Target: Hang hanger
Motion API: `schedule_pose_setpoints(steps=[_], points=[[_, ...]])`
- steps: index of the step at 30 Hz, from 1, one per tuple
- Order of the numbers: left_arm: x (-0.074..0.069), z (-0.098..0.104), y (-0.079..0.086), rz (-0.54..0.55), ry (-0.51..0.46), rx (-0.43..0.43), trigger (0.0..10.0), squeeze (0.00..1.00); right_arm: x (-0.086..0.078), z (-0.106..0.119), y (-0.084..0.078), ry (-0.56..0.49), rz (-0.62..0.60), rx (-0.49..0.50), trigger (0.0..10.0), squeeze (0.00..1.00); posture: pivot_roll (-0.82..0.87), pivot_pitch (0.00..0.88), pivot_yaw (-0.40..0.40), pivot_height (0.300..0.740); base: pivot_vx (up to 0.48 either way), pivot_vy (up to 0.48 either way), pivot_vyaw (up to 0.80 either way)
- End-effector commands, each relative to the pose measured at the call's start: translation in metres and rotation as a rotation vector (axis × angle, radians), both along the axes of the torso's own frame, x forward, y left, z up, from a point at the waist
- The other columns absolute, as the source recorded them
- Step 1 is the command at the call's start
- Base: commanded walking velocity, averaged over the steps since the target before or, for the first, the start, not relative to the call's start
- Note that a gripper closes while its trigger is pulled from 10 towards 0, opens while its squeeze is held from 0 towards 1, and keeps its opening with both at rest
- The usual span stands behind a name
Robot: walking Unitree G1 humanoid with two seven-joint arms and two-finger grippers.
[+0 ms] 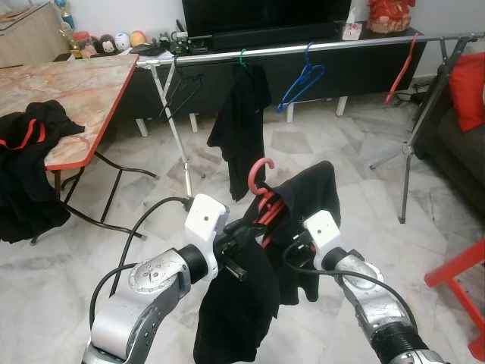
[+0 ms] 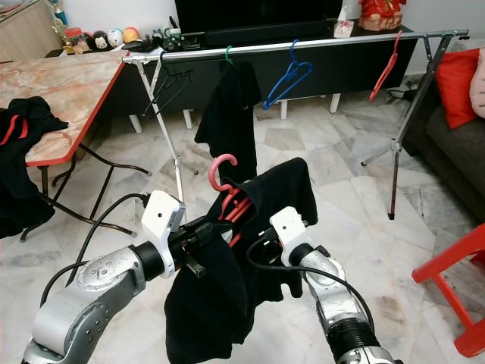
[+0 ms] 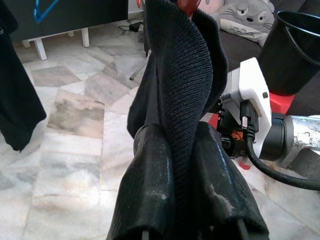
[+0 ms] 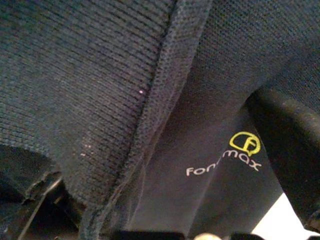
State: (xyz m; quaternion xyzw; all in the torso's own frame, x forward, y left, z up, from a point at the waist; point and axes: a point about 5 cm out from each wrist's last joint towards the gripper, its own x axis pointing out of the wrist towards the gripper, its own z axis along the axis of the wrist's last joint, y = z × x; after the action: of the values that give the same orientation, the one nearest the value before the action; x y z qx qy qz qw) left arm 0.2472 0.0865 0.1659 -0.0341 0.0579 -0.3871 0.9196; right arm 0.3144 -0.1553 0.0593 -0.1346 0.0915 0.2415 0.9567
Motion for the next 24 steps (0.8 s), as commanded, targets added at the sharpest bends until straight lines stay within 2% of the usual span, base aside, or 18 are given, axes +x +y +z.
schedule_pose_setpoints(steps=[1, 6, 9, 15, 17, 20, 22, 24], points=[[-0.004, 0.009, -0.001, -0.016, -0.043, -0.022, 10.0, 0.00, -0.001, -0.001, 0.003, 0.000, -0.002, 0.011, 10.0, 0.00, -0.02, 0.000, 0.060, 0.740, 0.000, 0.000, 0.00], [0.001, 0.006, 0.006, 0.046, -0.059, 0.012, 10.0, 0.00, -0.013, -0.014, -0.002, 0.059, 0.021, -0.006, 10.0, 0.00, -0.03, 0.000, 0.064, 0.740, 0.000, 0.000, 0.00], [0.012, -0.002, 0.019, 0.170, -0.063, 0.075, 10.0, 0.00, -0.021, -0.021, -0.006, 0.094, 0.047, -0.027, 10.0, 0.00, -0.03, 0.000, 0.065, 0.740, 0.000, 0.000, 0.00], [0.022, -0.008, 0.034, 0.319, -0.062, 0.115, 10.0, 0.00, -0.022, -0.020, -0.005, 0.098, 0.056, -0.015, 10.0, 0.00, -0.03, 0.000, 0.066, 0.740, 0.000, 0.000, 0.00], [0.027, -0.013, 0.047, 0.425, -0.047, 0.133, 10.0, 0.00, -0.022, -0.020, -0.004, 0.102, 0.064, -0.014, 10.0, 0.00, -0.03, 0.000, 0.066, 0.740, 0.000, 0.000, 0.00], [0.028, -0.016, 0.052, 0.467, -0.047, 0.139, 10.0, 0.00, -0.022, -0.020, -0.003, 0.105, 0.065, -0.014, 10.0, 0.00, -0.03, 0.000, 0.066, 0.740, 0.000, 0.000, 0.00], [0.029, -0.022, 0.067, 0.564, -0.032, 0.147, 10.0, 0.00, -0.019, -0.025, -0.006, 0.117, 0.001, -0.034, 10.0, 0.00, -0.04, 0.000, 0.066, 0.740, 0.000, 0.000, 0.00], [0.030, -0.025, 0.073, 0.608, -0.027, 0.151, 10.0, 0.00, -0.018, -0.028, -0.007, 0.122, -0.026, -0.042, 10.0, 0.00, -0.04, 0.000, 0.066, 0.740, 0.000, 0.000, 0.00]])
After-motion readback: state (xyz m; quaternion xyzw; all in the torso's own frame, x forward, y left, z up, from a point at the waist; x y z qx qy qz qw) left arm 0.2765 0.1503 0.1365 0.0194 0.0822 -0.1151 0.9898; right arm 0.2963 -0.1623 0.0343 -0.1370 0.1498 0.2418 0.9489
